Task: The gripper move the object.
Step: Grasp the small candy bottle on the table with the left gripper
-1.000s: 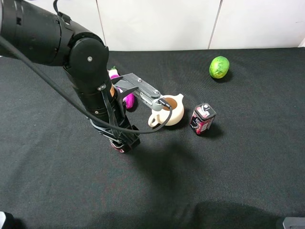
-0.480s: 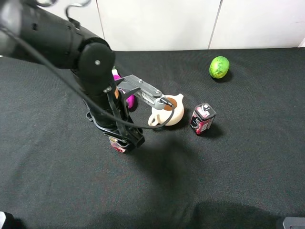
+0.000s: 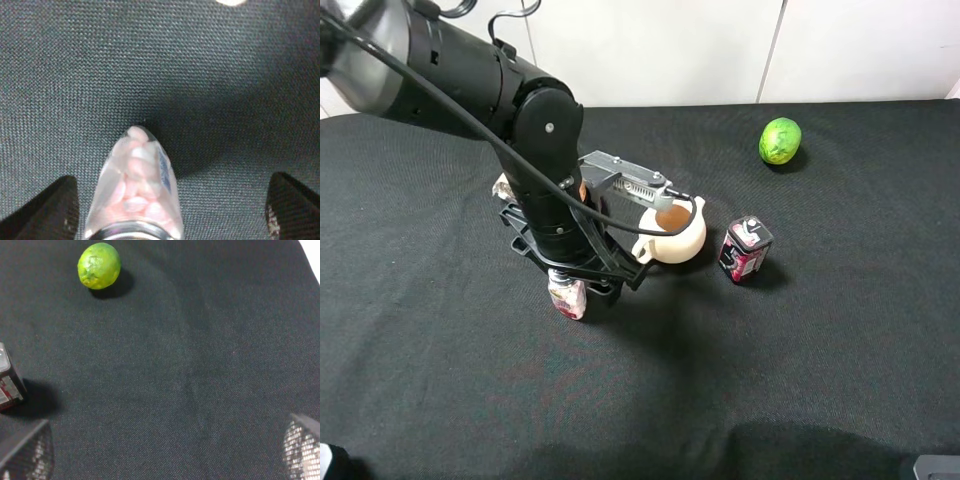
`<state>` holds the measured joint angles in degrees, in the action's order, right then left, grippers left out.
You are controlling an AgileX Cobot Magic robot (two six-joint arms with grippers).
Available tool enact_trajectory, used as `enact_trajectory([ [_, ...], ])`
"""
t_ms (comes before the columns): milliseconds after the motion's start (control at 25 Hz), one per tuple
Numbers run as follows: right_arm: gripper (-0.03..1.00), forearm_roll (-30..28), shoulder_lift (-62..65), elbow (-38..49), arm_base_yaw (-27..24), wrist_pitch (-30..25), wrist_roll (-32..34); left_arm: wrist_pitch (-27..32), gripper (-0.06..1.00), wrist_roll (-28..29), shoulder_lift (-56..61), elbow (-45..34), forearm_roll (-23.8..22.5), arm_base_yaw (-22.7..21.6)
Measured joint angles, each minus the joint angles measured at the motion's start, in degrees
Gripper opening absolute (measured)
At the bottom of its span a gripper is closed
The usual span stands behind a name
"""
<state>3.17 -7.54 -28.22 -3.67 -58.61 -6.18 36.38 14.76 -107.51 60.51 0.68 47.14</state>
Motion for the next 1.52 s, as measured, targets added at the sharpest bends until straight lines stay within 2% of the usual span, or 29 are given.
enact_trajectory([
  [280,0.69,0.0,0.0,0.0,0.0,0.0,0.0,0.11,0.79,2.62,0.0,0.0,-0.05,0.0],
  [1520,0.69,0.0,0.0,0.0,0.0,0.0,0.0,-0.88,0.79,2.9,-2.34,0.11,-0.23,0.0],
])
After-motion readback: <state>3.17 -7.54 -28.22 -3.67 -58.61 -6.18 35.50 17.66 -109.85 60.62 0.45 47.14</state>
